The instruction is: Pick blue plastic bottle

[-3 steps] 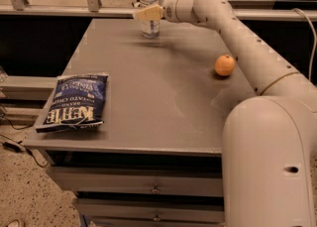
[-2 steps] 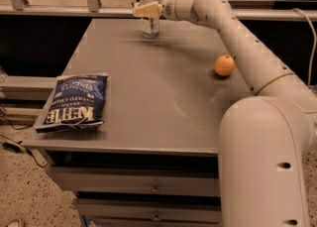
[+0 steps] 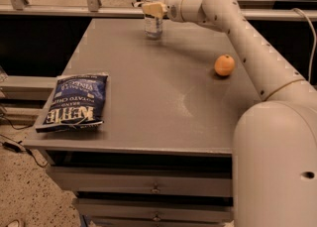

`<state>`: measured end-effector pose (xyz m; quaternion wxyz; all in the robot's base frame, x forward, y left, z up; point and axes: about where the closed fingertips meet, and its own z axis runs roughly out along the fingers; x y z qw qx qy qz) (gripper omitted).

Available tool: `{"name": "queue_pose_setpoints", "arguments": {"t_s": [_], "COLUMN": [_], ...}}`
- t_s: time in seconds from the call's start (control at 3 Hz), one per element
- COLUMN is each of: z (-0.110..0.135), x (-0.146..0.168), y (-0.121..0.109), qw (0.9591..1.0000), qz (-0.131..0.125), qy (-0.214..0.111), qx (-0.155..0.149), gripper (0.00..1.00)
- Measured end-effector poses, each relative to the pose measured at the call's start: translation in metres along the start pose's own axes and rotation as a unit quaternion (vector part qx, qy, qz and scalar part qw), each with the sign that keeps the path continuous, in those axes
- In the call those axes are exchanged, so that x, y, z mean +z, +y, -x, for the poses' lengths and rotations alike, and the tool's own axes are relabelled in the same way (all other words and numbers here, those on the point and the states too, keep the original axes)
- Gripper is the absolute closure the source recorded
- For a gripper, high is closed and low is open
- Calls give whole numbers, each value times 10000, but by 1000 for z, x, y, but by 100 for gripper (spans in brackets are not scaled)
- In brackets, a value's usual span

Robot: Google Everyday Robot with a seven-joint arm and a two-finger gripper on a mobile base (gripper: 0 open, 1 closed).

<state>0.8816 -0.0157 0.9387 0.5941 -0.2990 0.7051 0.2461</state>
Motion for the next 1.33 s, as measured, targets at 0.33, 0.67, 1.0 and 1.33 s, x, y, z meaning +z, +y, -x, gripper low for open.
{"name": "queue_pose_setpoints", "arguments": {"t_s": [0.33, 0.67, 1.0, 1.33], "z": [6, 40, 83, 90], "x": [-17, -61, -110, -115], "y": [14, 48, 79, 85], "qw": [9997, 9962, 9886, 9868], "qz": [208, 687, 1099, 1168], "qy": [-101, -500, -1000, -1089], "qx": [75, 168, 222, 255], "gripper": [84, 100, 100, 100]}}
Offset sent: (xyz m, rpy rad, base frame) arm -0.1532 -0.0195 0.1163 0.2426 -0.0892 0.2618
